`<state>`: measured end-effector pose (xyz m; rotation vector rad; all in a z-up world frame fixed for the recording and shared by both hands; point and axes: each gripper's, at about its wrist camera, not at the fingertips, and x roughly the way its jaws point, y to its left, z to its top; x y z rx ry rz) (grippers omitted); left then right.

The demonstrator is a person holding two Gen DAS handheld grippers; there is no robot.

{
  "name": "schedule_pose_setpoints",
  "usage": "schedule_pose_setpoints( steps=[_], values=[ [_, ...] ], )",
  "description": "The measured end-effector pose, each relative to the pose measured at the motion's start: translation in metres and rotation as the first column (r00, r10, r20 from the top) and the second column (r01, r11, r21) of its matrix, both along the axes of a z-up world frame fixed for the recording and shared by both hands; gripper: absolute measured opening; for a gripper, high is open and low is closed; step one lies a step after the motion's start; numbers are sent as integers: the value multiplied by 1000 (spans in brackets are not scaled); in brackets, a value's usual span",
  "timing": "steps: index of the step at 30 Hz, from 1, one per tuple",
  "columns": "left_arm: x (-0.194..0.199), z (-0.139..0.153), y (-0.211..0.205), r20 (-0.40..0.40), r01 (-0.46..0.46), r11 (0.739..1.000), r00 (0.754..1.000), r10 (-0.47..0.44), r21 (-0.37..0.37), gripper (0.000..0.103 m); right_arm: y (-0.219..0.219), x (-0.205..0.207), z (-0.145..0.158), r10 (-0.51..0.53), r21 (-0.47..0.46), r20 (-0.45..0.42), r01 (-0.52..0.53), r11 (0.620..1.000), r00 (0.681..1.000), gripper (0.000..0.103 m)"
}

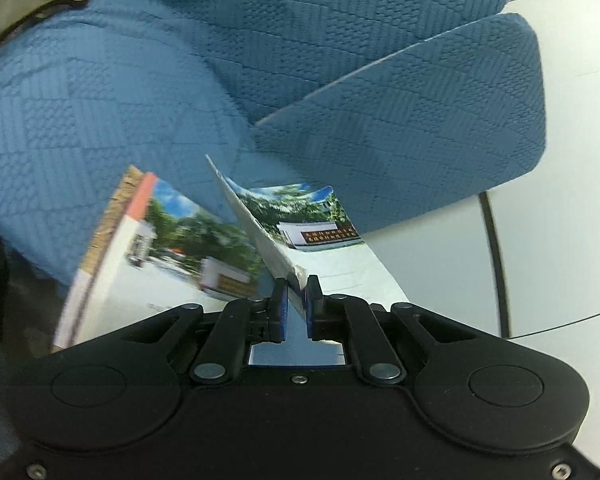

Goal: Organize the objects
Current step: 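Lower the postcards onto the book stack and open both grippers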

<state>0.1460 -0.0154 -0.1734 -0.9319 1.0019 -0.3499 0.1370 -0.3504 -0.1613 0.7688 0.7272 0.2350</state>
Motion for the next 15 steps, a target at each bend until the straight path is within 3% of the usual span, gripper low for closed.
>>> schedule_pose_setpoints(
  steps=[15],
  values=[
    [-12, -62, 6, -69, 115, 974, 992, -103, 196, 4, 40, -29, -66, 16, -173, -74, -29, 984, 997, 9]
  ],
)
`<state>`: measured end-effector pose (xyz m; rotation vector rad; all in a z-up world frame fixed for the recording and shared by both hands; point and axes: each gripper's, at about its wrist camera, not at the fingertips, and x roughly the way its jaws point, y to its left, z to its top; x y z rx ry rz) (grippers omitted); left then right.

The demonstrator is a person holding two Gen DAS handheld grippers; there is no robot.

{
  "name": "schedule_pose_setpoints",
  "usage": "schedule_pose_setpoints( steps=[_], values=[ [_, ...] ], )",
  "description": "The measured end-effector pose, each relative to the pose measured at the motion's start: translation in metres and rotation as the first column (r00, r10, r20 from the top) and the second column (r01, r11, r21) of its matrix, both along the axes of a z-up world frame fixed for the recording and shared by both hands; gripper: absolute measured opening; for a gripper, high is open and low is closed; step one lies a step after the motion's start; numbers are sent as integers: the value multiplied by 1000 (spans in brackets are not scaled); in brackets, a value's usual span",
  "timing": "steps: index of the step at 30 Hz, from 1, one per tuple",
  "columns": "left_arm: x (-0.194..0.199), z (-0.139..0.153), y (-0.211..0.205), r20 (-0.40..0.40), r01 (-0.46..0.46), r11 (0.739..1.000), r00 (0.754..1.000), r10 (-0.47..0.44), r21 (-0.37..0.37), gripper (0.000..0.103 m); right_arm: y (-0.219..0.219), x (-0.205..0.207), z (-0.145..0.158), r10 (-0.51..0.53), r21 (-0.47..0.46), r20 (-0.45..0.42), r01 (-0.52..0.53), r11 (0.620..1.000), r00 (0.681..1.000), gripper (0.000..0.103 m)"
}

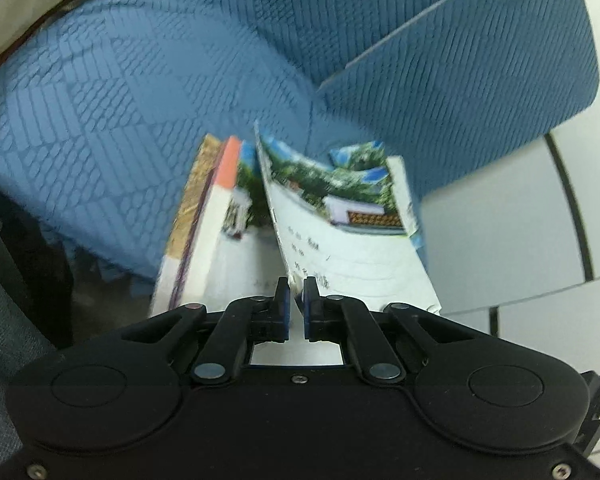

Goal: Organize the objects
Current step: 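Lower the postcards onto the book stack and open both grippers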

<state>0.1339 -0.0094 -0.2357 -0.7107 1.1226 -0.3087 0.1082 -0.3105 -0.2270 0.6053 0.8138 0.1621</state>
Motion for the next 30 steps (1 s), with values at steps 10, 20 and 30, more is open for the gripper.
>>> schedule_pose_setpoints(
  steps=[10, 20, 30],
  values=[
    [-15, -22, -9, -47, 67, 995, 997, -63, 72, 8, 6, -12, -38, -8, -47, -109, 3, 999, 994, 13],
    [-6, 8, -4, 49, 61, 982, 996, -71, 181, 47, 6, -35, -21, 59, -214, -94, -78, 974, 994, 69],
    [15, -18, -27, 37, 108, 955, 992, -123, 277, 51, 0, 12, -38, 53, -317, -65, -71, 946, 996, 69]
  ],
)
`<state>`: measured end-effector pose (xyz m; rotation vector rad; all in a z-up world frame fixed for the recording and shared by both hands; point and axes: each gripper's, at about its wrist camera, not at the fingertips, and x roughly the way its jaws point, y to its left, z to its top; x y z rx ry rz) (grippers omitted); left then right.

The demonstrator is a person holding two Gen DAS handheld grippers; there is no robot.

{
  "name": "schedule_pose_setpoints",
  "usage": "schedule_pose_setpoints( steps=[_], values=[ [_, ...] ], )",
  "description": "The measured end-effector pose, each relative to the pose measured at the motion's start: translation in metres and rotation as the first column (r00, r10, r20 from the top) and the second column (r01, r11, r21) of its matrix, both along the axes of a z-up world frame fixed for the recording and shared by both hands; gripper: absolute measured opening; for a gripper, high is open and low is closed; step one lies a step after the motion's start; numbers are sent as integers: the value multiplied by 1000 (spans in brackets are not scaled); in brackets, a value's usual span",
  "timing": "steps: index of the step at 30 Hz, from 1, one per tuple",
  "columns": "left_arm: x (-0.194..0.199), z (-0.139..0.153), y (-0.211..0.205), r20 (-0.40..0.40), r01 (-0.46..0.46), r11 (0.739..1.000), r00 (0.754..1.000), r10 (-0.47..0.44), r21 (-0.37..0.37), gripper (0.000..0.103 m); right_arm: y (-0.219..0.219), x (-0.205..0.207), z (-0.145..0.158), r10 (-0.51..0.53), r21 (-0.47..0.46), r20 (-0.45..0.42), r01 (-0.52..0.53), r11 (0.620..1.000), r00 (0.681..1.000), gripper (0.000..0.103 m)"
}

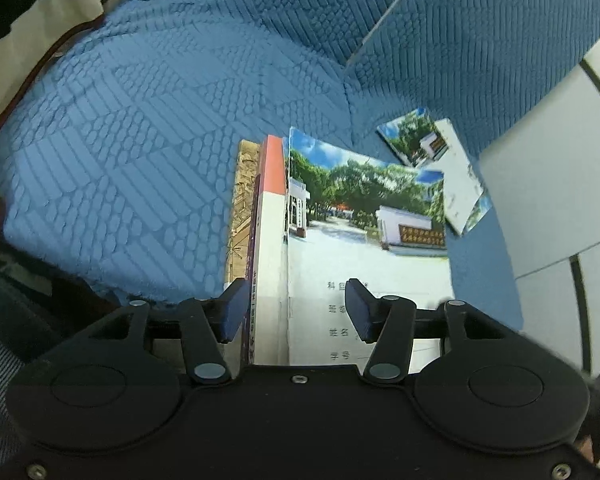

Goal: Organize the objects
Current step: 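Lower the postcards onto the book stack and open both grippers, then withdraw both open grippers and move them toward the last postcards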

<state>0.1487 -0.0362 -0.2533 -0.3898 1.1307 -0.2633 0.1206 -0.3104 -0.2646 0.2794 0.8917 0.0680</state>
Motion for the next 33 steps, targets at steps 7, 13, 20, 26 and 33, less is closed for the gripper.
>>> schedule_pose_setpoints(
  steps=[7, 13, 20, 26, 33],
  values=[
    [4, -17, -6, -4, 8, 999, 1000, -8, 47, 55, 7, 20, -20, 38, -8, -15, -39, 999, 999, 68],
    [3, -21, -5, -21, 9, 1000, 1000, -9, 12, 45, 11, 21, -20, 69, -10, -1, -69, 998, 998, 55],
    [-2, -17, -8, -19, 20, 999, 1000, -20, 24, 36, 15, 16, -15, 94, -26, -7, -95, 995, 996, 40],
    [-11, -8, -10, -16, 35, 999, 999, -34, 39, 38, 24, 7, -14, 109, -39, -12, -110, 993, 994, 38],
    [-13, 13, -4, 33, -13, 997, 999, 11, 71, 53, 13, 4, 4, 75, -15, 4, -75, 997, 997, 38]
  ],
)
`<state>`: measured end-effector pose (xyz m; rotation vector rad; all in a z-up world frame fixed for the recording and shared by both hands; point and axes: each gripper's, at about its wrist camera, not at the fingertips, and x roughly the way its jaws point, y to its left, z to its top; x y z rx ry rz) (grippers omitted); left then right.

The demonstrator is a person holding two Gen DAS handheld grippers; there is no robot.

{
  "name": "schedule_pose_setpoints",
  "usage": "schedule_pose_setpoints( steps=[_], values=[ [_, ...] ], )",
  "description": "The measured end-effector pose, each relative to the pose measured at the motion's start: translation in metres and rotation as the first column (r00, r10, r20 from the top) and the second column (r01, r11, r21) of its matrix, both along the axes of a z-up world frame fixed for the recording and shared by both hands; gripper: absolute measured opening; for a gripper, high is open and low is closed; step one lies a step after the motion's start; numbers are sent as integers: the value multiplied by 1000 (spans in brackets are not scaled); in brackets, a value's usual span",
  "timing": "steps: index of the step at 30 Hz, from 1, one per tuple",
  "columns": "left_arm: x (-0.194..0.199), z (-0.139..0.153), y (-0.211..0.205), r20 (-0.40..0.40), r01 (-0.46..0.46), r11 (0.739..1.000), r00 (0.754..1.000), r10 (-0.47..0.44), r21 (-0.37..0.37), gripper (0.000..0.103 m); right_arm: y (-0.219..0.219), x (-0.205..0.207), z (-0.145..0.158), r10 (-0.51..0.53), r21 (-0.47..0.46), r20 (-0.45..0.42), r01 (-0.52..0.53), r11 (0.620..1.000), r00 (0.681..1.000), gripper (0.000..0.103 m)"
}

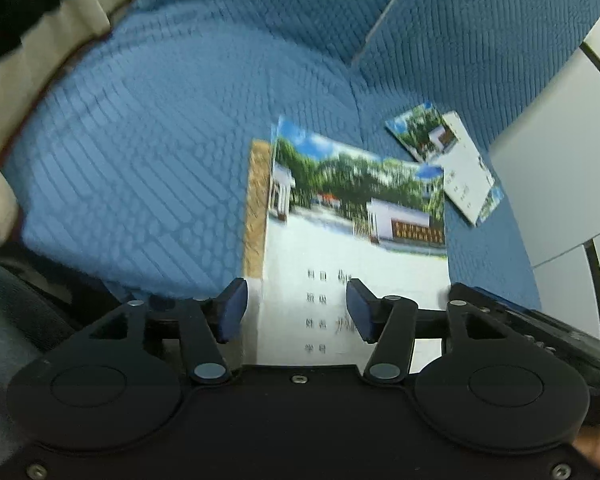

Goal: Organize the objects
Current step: 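Withdraw both open grippers and move them toward the last postcards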

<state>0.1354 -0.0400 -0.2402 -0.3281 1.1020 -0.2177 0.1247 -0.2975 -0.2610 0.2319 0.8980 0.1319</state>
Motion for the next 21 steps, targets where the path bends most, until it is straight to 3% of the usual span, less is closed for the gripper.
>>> schedule_pose_setpoints(
  steps=[10, 21],
  values=[
    [-20, 65, -12, 119, -3, 1000, 993, 3, 4, 54, -25, -28, 73, -28, 12, 128, 27, 1000, 991, 38],
    [-46, 128, -50, 214, 54, 998, 976, -48, -22, 55, -49, -63, 114, -57, 50, 170, 49, 998, 984, 37]
  ],
)
